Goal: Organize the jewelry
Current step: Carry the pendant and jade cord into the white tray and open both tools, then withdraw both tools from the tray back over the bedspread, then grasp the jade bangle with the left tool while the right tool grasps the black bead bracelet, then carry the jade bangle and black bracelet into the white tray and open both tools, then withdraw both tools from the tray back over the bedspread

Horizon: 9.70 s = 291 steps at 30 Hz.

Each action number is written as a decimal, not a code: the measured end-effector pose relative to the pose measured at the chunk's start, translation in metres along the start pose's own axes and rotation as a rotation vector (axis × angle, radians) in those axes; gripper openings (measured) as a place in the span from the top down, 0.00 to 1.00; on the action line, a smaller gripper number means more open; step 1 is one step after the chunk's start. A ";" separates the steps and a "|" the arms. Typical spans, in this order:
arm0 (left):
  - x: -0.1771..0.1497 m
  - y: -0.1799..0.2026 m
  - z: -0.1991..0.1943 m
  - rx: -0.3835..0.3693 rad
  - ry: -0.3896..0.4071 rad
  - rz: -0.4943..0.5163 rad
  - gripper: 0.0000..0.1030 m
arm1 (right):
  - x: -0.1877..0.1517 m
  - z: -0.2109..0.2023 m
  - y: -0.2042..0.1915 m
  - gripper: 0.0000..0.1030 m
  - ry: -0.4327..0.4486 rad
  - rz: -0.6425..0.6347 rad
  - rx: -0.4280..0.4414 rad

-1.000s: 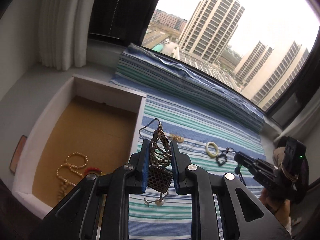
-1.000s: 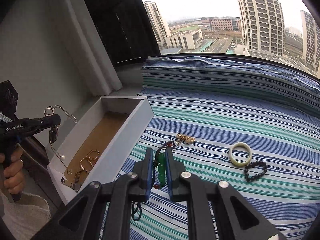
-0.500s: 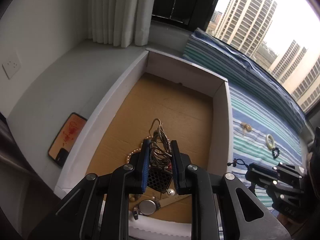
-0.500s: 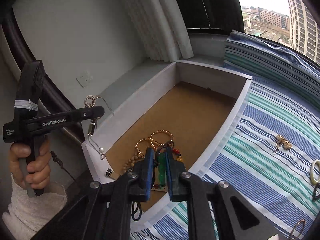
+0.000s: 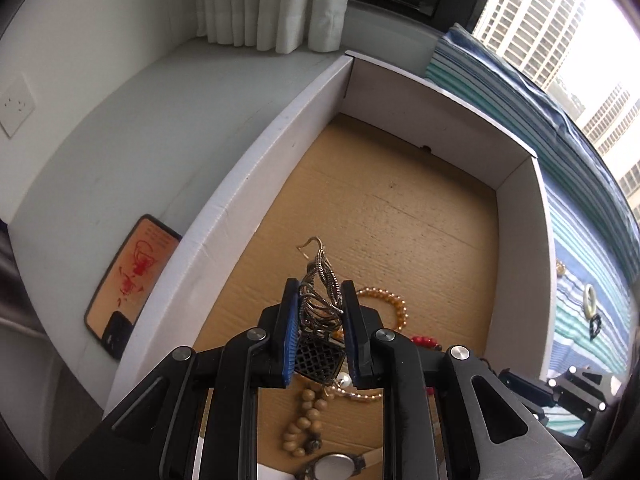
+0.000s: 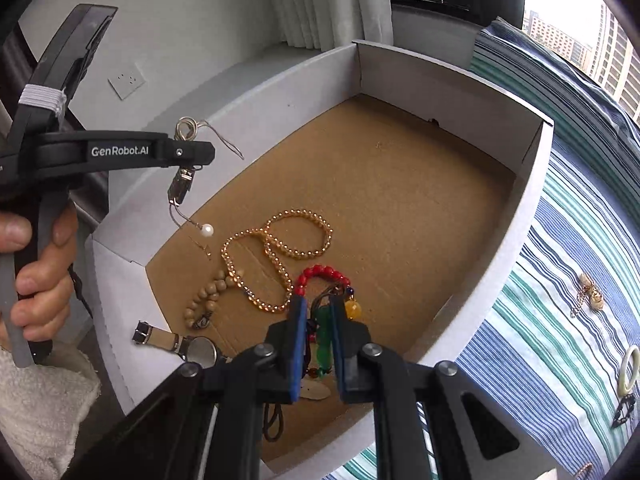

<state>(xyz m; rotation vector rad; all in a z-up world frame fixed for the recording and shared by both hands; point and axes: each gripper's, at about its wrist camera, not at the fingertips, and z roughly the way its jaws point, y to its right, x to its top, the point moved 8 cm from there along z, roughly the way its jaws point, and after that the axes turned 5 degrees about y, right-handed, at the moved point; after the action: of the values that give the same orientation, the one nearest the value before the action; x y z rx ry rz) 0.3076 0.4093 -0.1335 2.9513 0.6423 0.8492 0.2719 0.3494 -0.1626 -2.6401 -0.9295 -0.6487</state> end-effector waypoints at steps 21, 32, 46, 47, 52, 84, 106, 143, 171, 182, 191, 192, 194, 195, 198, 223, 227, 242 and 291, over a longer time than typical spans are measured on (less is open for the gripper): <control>-0.008 0.012 -0.018 -0.002 0.093 0.024 0.23 | 0.001 -0.014 0.025 0.59 0.073 0.065 -0.109; -0.046 0.084 -0.101 0.006 0.259 0.185 0.19 | -0.015 -0.093 0.042 0.50 0.194 0.132 -0.082; -0.104 0.211 -0.177 -0.193 0.304 0.360 0.12 | -0.087 -0.222 0.125 0.49 0.323 0.222 -0.181; -0.111 0.224 -0.181 -0.219 0.296 0.377 0.12 | -0.096 -0.235 0.135 0.49 0.336 0.234 -0.200; -0.143 0.287 -0.194 -0.323 0.282 0.445 0.06 | -0.150 -0.305 0.195 0.42 0.396 0.316 -0.327; -0.151 0.388 -0.032 -0.134 -0.020 0.409 0.00 | -0.279 -0.244 0.364 0.36 0.301 0.637 -0.457; -0.150 0.505 0.026 -0.262 -0.182 0.660 0.01 | -0.271 -0.197 0.422 0.36 0.088 0.739 -0.414; -0.112 0.535 0.123 -0.339 -0.245 0.572 0.33 | -0.278 -0.183 0.454 0.36 0.101 0.744 -0.417; -0.078 0.388 0.095 -0.258 -0.250 0.411 0.94 | -0.226 -0.099 0.461 0.16 -0.029 0.656 -0.504; -0.063 0.315 0.045 -0.252 -0.217 0.352 0.94 | -0.222 -0.127 0.467 0.89 0.002 0.699 -0.483; -0.049 0.276 -0.001 -0.260 -0.190 0.282 0.94 | -0.211 -0.176 0.449 0.89 0.018 0.707 -0.451; -0.048 0.275 -0.004 -0.260 -0.184 0.273 0.94 | -0.212 -0.180 0.448 0.89 0.020 0.718 -0.443; -0.045 0.270 -0.014 -0.263 -0.176 0.250 0.94 | -0.208 -0.190 0.444 0.89 0.030 0.720 -0.434; -0.049 0.271 -0.009 -0.264 -0.176 0.237 0.94 | -0.204 -0.197 0.440 0.89 0.038 0.710 -0.433; -0.041 0.249 -0.022 -0.273 -0.178 0.183 0.94 | -0.187 -0.210 0.419 0.89 0.059 0.675 -0.410; 0.052 -0.030 0.069 -0.021 -0.144 -0.132 0.94 | 0.105 -0.039 0.092 0.89 0.077 0.158 0.071; 0.040 -0.037 0.111 -0.012 -0.189 -0.166 0.94 | 0.098 0.014 0.083 0.89 -0.012 0.092 0.019; 0.026 -0.034 0.154 -0.007 -0.225 -0.152 0.81 | 0.081 0.066 0.078 0.76 -0.098 0.028 -0.084; -0.068 0.197 -0.081 -0.228 -0.030 0.320 0.11 | -0.214 -0.222 0.279 0.28 0.025 0.612 -0.523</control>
<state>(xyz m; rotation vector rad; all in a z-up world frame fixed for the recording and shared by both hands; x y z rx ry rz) 0.2900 0.1942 -0.0763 2.8872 0.0620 0.8271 0.2314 -0.0608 -0.1042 -3.1063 0.1126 -0.8326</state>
